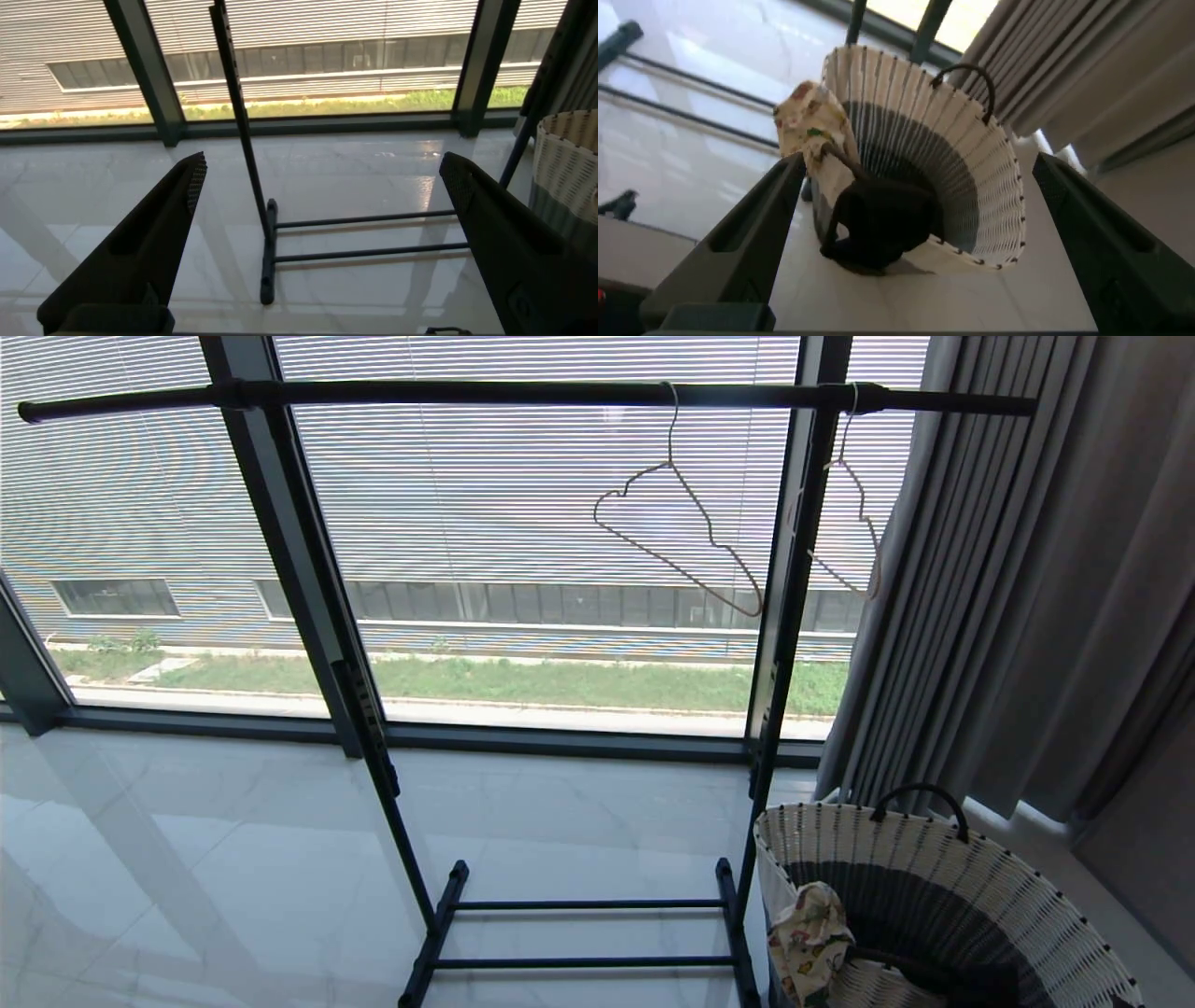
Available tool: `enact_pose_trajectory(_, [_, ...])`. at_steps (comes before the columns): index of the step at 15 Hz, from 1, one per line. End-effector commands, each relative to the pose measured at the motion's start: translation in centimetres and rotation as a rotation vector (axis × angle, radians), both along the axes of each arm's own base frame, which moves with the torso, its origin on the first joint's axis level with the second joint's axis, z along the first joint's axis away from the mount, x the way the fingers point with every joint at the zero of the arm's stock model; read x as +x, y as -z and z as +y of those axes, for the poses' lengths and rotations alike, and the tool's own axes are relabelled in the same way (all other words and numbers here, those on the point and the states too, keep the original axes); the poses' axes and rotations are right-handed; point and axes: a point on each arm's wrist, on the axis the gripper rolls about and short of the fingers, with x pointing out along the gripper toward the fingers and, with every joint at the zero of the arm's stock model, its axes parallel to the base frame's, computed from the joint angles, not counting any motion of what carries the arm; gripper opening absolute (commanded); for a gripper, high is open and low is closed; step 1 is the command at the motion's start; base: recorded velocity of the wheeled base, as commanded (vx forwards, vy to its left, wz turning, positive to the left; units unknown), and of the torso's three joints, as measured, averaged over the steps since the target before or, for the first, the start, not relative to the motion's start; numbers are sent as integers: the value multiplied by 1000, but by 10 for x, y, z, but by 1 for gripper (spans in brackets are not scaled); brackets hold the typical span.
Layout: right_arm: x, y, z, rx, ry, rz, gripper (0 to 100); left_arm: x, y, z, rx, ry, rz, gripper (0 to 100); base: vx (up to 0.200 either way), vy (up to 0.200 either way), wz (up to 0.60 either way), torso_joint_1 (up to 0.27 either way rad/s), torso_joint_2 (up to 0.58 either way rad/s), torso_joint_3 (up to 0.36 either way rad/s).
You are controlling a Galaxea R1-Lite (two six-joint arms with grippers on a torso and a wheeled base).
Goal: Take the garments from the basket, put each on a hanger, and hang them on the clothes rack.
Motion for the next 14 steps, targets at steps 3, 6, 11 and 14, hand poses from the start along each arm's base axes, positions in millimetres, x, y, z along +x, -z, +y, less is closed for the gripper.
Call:
enact_pose_trajectory(3, [111, 71, 17, -338, -105, 571, 100, 0, 0, 0, 0, 0, 0, 100, 0, 0, 0, 0, 0, 0])
enact_pose_trajectory(6, [125, 97, 18, -395, -90, 666, 100, 0, 0, 0, 0, 0, 0, 100, 0, 0, 0, 0, 0, 0])
enact_pose_trajectory(11, [146, 114, 19, -441, -71, 728, 100, 0, 0, 0, 0, 0, 0, 100, 0, 0, 0, 0, 0, 0])
enact_pose_trajectory(14, [162, 124, 18, -450, -37, 690, 100, 0, 0, 0, 0, 0, 0, 100, 0, 0, 0, 0, 0, 0])
